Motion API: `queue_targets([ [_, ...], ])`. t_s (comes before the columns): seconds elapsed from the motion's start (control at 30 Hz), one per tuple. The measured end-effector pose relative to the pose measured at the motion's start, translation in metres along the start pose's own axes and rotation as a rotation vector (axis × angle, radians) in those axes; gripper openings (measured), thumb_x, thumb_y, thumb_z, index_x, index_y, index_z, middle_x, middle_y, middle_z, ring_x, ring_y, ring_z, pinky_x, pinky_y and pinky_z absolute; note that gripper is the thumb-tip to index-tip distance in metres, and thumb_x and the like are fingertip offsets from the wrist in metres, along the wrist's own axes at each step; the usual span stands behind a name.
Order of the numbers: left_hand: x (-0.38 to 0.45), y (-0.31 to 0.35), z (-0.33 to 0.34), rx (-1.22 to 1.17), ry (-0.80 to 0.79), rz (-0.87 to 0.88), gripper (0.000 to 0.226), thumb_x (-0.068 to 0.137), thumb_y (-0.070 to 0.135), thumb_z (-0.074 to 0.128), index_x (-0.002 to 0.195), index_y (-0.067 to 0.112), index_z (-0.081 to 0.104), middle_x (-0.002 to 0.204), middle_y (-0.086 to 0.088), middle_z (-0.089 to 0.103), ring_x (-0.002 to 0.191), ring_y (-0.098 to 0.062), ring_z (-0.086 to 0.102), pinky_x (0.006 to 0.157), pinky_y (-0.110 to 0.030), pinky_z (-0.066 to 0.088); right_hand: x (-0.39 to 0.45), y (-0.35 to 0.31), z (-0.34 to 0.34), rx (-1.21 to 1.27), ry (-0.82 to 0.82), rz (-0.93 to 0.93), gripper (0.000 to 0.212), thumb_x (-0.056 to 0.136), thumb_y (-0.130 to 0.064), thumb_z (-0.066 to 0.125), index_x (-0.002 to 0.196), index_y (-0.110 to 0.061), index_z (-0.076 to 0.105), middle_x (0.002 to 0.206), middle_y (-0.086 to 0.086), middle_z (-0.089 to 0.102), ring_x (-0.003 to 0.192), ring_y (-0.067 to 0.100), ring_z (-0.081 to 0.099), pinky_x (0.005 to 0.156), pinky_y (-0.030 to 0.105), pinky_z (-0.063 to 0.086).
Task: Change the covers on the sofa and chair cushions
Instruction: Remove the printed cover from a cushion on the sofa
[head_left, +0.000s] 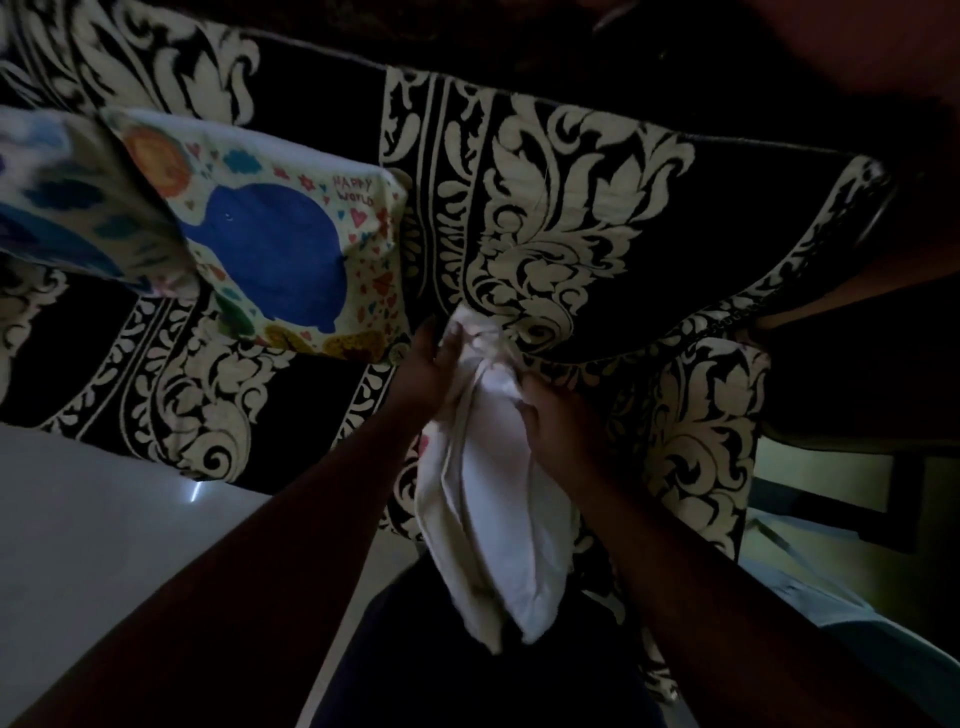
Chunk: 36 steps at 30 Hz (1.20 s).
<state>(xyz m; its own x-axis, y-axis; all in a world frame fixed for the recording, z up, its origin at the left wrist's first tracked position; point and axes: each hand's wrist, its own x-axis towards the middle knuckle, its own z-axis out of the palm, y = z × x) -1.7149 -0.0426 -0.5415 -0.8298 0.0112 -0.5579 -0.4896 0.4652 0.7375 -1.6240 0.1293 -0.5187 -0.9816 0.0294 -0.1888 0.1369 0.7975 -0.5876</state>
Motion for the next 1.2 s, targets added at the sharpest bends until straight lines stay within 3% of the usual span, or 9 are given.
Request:
queue_targets([
  [0.17, -0.009, 0.009, -0.069, -0.310, 0.077, -0.122, 0.101, 0.072, 0.083, 0.064, 0.148, 0.018, 0.047, 0.141, -0.001, 0.057, 0.130, -0.023, 0.055, 0.111, -0.041, 0.044, -0.012, -0.047, -0.052, 0.164, 0.059, -0.130, 0.040, 0.096, -0.011, 0.059, 0.134, -0.021, 0.064, 0.121, 0.006, 0.072, 0.109, 0.023, 0.066, 0.092, 0.028, 0.050],
  [0.33, -0.025, 0.026, -0.132, -0.236, 0.352, -0.051, 0.123, 0.060, 0.092, 0.062, 0.149, 0.010, 0.041, 0.145, -0.018, 0.054, 0.129, -0.033, 0.056, 0.110, -0.047, 0.046, 0.011, -0.100, -0.107, 0.322, 0.179, -0.192, 0.040, 0.089, -0.006, 0.054, 0.125, -0.015, 0.069, 0.117, -0.002, 0.071, 0.107, 0.010, 0.063, 0.091, 0.019, 0.045],
  [0.5, -0.041, 0.052, -0.174, -0.233, 0.271, -0.064, 0.126, 0.058, 0.084, 0.067, 0.155, 0.010, 0.034, 0.155, -0.018, 0.043, 0.135, -0.036, 0.050, 0.108, -0.048, 0.045, 0.019, -0.144, -0.138, 0.455, 0.303, -0.169, 0.037, 0.093, 0.001, 0.056, 0.123, -0.015, 0.069, 0.112, -0.011, 0.068, 0.105, 0.003, 0.062, 0.091, 0.024, 0.051],
  [0.63, -0.049, 0.059, -0.192, -0.086, 0.234, -0.088, 0.101, 0.059, 0.086, 0.062, 0.119, 0.006, 0.066, 0.130, -0.030, 0.059, 0.116, -0.043, 0.060, 0.098, -0.048, 0.050, 0.018, -0.158, -0.155, 0.664, 0.339, -0.102, 0.030, 0.096, -0.005, 0.054, 0.118, -0.018, 0.071, 0.112, -0.006, 0.073, 0.106, 0.012, 0.067, 0.097, 0.042, 0.054],
  [0.73, -0.064, 0.050, -0.193, -0.225, 0.478, -0.069, 0.108, 0.070, 0.081, 0.066, 0.147, 0.009, 0.042, 0.145, -0.023, 0.046, 0.129, -0.039, 0.051, 0.108, -0.053, 0.044, 0.011, -0.167, -0.165, 0.801, 0.328, -0.066, 0.022, 0.100, -0.015, 0.057, 0.115, -0.021, 0.072, 0.112, -0.002, 0.074, 0.108, 0.018, 0.068, 0.097, 0.047, 0.055],
  [0.83, -0.068, 0.047, -0.194, -0.561, 0.405, -0.049, 0.092, 0.078, 0.066, 0.073, 0.144, 0.009, 0.045, 0.136, -0.015, 0.056, 0.116, -0.033, 0.059, 0.101, -0.046, 0.050, 0.007, -0.175, -0.164, 0.773, 0.292, -0.018, 0.020, 0.100, -0.030, 0.056, 0.112, -0.031, 0.072, 0.110, -0.009, 0.074, 0.106, 0.013, 0.068, 0.096, 0.046, 0.055],
  [1.03, -0.079, 0.049, -0.190, -0.460, 0.514, -0.029, 0.058, 0.101, 0.043, 0.058, 0.139, 0.000, 0.052, 0.137, -0.022, 0.058, 0.121, -0.038, 0.057, 0.087, -0.033, 0.041, -0.005, -0.188, -0.159, 0.628, 0.294, -0.019, 0.056, 0.090, -0.065, 0.036, 0.131, -0.034, 0.057, 0.122, -0.007, 0.065, 0.113, 0.015, 0.061, 0.096, 0.032, 0.044],
  [1.13, -0.087, 0.053, -0.187, -0.456, 0.591, -0.028, 0.059, 0.104, 0.042, 0.052, 0.147, 0.003, 0.046, 0.146, -0.021, 0.052, 0.129, -0.038, 0.052, 0.095, -0.033, 0.042, -0.016, -0.199, -0.156, 0.712, 0.176, -0.146, 0.030, 0.085, -0.071, 0.044, 0.110, -0.060, 0.054, 0.110, -0.020, 0.067, 0.106, 0.003, 0.063, 0.089, 0.031, 0.050],
  [1.2, -0.088, 0.052, -0.194, -0.397, 0.617, -0.033, 0.061, 0.103, 0.050, 0.045, 0.146, 0.006, 0.047, 0.144, -0.021, 0.053, 0.128, -0.039, 0.054, 0.105, -0.043, 0.045, -0.014, -0.198, -0.152, 0.636, 0.195, -0.166, 0.024, 0.083, -0.068, 0.048, 0.099, -0.054, 0.058, 0.098, -0.017, 0.068, 0.097, 0.004, 0.065, 0.082, 0.031, 0.051],
])
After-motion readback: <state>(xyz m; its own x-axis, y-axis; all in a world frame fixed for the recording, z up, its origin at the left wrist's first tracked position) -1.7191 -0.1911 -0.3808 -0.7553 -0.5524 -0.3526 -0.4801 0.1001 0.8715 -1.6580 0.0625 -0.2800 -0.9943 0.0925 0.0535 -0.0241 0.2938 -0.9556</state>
